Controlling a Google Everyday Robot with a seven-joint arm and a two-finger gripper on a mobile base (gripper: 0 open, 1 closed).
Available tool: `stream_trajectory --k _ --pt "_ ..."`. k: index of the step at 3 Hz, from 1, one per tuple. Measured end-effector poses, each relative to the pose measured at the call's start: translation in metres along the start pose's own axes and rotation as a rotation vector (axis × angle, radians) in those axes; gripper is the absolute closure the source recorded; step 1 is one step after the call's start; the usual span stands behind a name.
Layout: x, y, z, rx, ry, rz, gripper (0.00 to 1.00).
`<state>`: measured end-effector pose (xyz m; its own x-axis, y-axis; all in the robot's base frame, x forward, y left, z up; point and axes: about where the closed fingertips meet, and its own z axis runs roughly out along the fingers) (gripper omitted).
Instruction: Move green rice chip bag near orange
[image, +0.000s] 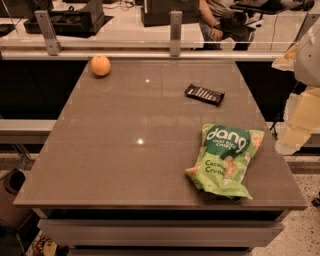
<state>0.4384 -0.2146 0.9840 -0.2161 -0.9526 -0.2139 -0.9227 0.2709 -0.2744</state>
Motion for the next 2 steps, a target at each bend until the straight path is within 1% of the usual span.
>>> stream_trajectory --k 1,2 --pt "0.0 0.0 0.0 0.0 0.0 0.0 0.0" --pt "-0.013 0.0 0.017 -0.024 -0.035 -0.038 0.0"
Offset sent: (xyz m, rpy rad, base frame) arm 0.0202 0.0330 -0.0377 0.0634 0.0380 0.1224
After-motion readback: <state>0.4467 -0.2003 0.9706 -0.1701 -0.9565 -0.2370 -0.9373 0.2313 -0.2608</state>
